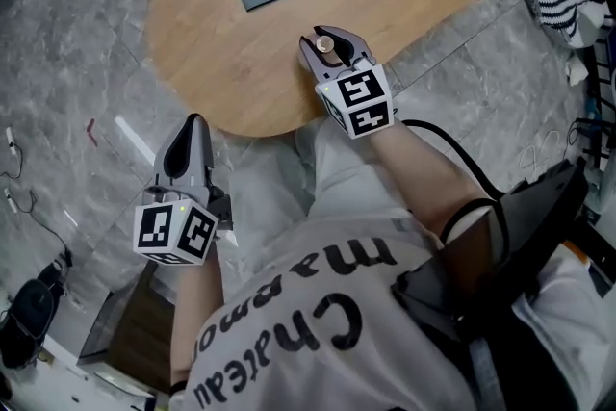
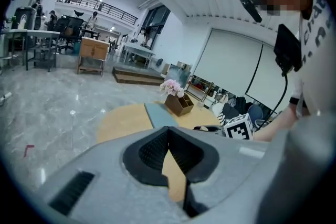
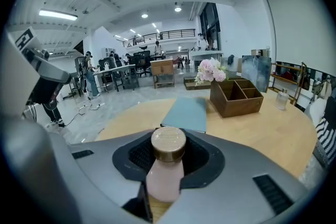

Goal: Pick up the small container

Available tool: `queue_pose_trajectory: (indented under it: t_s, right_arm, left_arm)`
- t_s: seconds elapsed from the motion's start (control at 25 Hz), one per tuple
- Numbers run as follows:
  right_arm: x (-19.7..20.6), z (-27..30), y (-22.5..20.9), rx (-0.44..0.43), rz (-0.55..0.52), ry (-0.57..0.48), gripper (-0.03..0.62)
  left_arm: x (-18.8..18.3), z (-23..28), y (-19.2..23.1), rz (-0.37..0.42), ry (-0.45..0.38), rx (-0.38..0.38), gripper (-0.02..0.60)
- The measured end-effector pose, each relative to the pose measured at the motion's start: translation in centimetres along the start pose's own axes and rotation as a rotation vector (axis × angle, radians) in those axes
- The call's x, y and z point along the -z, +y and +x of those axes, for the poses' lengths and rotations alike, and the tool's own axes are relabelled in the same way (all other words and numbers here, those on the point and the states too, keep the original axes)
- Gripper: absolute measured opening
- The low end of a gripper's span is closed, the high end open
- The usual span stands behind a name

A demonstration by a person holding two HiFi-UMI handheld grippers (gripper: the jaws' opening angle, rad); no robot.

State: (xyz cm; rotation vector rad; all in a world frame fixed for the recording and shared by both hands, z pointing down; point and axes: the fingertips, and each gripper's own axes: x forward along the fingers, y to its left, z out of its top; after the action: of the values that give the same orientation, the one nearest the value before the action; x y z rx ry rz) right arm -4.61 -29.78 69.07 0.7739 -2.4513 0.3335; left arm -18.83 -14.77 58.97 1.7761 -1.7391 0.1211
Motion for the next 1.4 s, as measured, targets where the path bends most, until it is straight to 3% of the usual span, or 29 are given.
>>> queue_pose_trajectory:
  t_s: [0.44,0.84,0.96,1.08,1.4]
  right_arm:
    - [-10.7,-5.8,0.4,0.017,0.028,-0.040,0.108]
    - [-23.6,-13.9,5.0,-0.006,-0.011,-0.208,0.109]
    - [-27.3,-16.3,6.3,0.004,-0.016,-0.269,0.108]
    - [-30.8,-18.7,7.3,0.019,-0.017,-0.328,0.109]
    - [-37.7,-25.7,11.8,0.046,0.010,-0.459,0.108]
  left_arm:
    - [-9.2,-5.0,-3.2,0.030,-0.112,-0.007,0.014]
    - [-18.0,-10.2,-4.5,0.070,-0.258,-0.002,0.014]
    - [-20.6,-11.9,-3.8,0.046,-0.314,-0.012,0.014]
    - [-23.3,-13.4,-3.6,0.021,-0.369,0.013,0.014]
    - [-30.0,-19.6,-5.0,0.099,-0.454,0.126,0.014]
